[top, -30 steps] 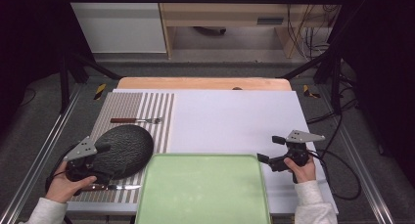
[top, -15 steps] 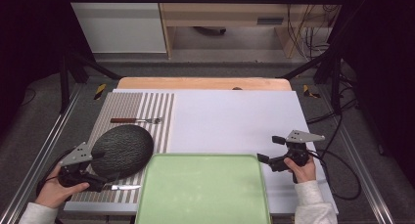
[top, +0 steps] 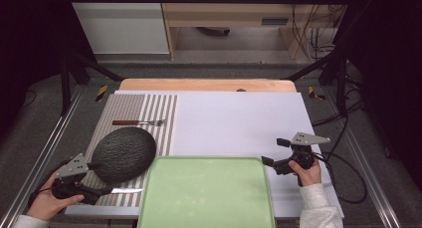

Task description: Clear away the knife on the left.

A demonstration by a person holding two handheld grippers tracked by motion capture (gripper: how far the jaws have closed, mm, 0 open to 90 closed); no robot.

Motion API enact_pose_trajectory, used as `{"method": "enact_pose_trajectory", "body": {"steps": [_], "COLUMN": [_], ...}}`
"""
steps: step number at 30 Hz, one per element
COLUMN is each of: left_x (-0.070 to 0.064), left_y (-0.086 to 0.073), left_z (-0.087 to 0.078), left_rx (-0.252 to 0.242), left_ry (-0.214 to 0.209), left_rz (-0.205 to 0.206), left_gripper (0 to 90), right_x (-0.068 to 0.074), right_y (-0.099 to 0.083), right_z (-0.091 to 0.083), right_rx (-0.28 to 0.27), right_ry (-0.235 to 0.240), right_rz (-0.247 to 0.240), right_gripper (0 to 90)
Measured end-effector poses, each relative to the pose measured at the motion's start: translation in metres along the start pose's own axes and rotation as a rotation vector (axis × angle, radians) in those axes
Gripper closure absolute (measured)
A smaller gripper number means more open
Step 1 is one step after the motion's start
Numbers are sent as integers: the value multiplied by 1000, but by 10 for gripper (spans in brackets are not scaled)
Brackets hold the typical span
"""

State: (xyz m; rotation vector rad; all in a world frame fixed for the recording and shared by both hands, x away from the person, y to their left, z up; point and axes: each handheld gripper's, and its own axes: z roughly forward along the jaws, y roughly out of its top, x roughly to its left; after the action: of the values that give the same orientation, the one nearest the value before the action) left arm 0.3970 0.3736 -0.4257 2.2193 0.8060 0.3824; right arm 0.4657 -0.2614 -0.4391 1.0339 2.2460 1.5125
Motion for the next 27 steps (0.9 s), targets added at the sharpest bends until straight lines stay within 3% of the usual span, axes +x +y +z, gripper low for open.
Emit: {"method": "enact_pose_trajectory", "body": {"steps": [15,27], "left_x": [-1,1], "left_y": [-19,-26], "left_z": [-6,-3], "left_rx": [92,186], "left_ry": [2,-22], "left_rz": [13,13], "left_gripper": [140,326], "right_x": [0,0], "right_y": [0,0], "right_z": [0,0], "right_rx": [3,4], "right_ry": [-1,-1], "right_rz": [1,2], "right_gripper": [5,5]}}
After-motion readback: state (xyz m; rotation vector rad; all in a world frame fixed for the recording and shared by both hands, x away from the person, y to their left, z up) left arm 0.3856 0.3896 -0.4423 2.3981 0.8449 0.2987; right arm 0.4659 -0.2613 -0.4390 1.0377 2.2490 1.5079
